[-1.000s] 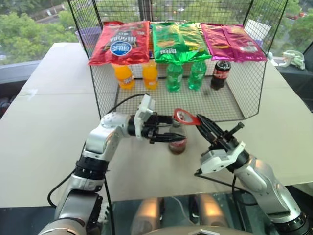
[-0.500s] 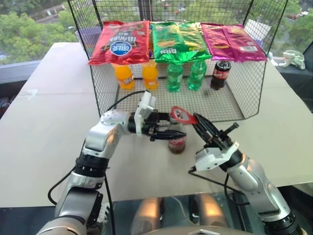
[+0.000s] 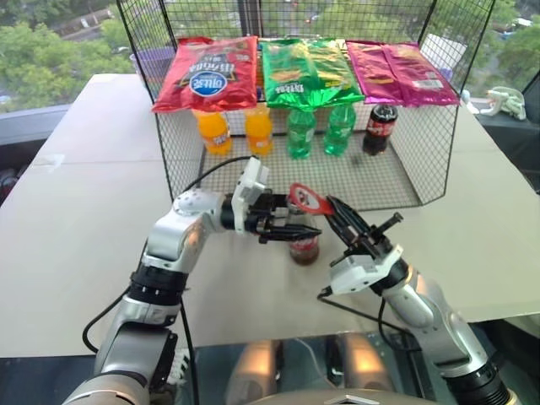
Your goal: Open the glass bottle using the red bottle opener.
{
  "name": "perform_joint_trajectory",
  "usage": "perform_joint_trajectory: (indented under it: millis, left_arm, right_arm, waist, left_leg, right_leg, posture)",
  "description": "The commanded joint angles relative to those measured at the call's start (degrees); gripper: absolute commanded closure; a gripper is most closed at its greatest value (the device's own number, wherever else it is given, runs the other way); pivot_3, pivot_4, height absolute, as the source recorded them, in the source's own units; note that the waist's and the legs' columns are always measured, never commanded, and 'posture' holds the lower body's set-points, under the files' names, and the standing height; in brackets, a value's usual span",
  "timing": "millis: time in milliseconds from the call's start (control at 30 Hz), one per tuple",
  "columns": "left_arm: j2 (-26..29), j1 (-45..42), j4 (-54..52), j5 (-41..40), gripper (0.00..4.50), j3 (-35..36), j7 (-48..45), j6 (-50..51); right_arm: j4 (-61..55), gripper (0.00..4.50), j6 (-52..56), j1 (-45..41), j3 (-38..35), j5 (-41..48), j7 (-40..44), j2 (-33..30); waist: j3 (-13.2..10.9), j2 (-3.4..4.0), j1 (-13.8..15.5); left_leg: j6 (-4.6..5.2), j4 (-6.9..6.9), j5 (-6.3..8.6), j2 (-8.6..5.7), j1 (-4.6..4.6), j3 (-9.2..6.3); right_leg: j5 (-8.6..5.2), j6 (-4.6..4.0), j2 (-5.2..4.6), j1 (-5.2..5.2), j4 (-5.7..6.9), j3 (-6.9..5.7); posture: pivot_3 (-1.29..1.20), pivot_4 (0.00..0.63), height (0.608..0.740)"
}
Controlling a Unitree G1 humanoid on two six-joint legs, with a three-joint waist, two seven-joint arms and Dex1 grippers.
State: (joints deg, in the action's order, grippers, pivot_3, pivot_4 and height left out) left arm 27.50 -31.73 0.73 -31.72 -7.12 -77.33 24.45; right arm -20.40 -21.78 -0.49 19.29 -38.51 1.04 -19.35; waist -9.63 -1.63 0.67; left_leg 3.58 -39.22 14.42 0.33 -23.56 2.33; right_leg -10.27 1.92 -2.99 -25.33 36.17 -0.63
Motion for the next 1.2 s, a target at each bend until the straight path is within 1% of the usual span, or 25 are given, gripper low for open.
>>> perform_joint_trajectory:
  millis: [33,167,433,633,733,833,1000,1067,1200]
  left_arm:
    - [0.11,-1.06,-1.59,-0.63,1.51,0.78,0.15,-0.33]
    - [-0.07,-1.51,-1.01,-0.43,1.51,0.70,0.11,-0.58]
    - [-1.07,-1.67,-0.19,0.16,1.51,0.20,0.29,-1.39]
    - [-1.15,-1.42,-0.10,0.41,1.51,0.11,0.33,-1.43]
    - [-1.49,-1.30,0.18,0.72,1.51,-0.14,0.28,-1.79]
    - [-2.00,-1.29,0.40,0.98,1.51,-0.29,0.43,-2.14]
    - [-2.22,-1.07,0.18,1.06,1.51,-0.25,0.60,-2.34]
    - [-2.28,-1.12,0.31,1.09,1.51,-0.17,0.63,-2.48]
    - [-2.15,-0.95,0.03,0.94,1.51,-0.06,0.70,-2.31]
  right_arm:
    - [3.40,4.50,0.29,0.73,0.66,-1.61,0.31,-0.35]
    - [2.75,4.50,-0.40,-0.40,0.03,-4.30,-1.16,-1.15]
    - [3.13,4.50,0.46,-0.76,-0.15,-7.52,1.02,-4.69]
    - [-1.60,4.50,2.71,0.87,-6.18,-3.92,6.77,-11.10]
    - [-2.87,4.50,3.17,0.35,-7.97,-1.25,8.60,-12.64]
    - [-2.73,4.50,3.41,-0.76,-7.71,-0.75,8.93,-11.95]
    - [-2.94,4.50,4.02,-1.83,-5.83,-0.64,8.99,-8.93]
    - [-2.68,4.50,5.08,-1.40,-5.86,0.98,8.28,-6.96]
    - [-1.87,4.50,5.37,-2.09,-4.91,1.45,6.14,-2.56]
  waist:
    - [0.00,0.00,0.00]
    - [0.00,0.00,-0.01]
    - [0.00,0.00,0.00]
    - [0.02,-0.01,0.05]
    - [0.02,-0.02,-0.01]
    - [0.02,-0.02,-0.07]
    - [0.02,-0.02,-0.08]
    - [0.01,-0.02,-0.04]
    - [-0.05,-0.02,-0.03]
  left_leg:
    - [0.00,0.00,0.00,0.00,0.01,0.01]
    - [0.00,0.00,0.00,0.00,0.02,0.02]
    - [0.00,-0.01,0.00,0.00,0.03,0.06]
    - [0.00,-0.01,0.00,0.00,0.11,0.12]
    - [0.01,0.00,0.01,0.00,0.40,0.15]
    - [0.00,0.06,0.02,0.04,0.74,0.13]
    - [0.00,0.05,0.02,0.06,0.74,0.13]
    - [0.00,0.06,0.02,0.06,0.71,0.14]
    - [0.01,0.09,0.02,0.06,0.58,0.15]
  right_leg:
    - [0.00,0.00,0.00,0.00,0.01,0.01]
    - [0.00,0.00,0.00,0.00,0.02,0.02]
    - [0.00,0.00,0.00,0.00,0.03,0.05]
    - [0.00,0.00,0.00,0.07,0.05,0.10]
    - [0.00,0.00,-0.01,0.31,0.04,0.11]
    - [-0.01,0.00,-0.01,0.60,0.04,0.10]
    - [-0.01,0.00,-0.03,0.60,0.05,0.10]
    - [-0.01,0.00,-0.03,0.59,0.03,0.10]
    - [-0.01,0.00,-0.03,0.52,-0.04,0.09]
  posture:
    - [0.00,0.150,0.740]
    - [0.00,0.150,0.740]
    - [0.00,0.150,0.740]
    - [0.00,0.150,0.740]
    - [0.00,0.150,0.740]
    - [0.00,0.150,0.740]
    - [0.00,0.150,0.740]
    - [0.00,0.150,0.740]
    - [0.00,0.150,0.740]
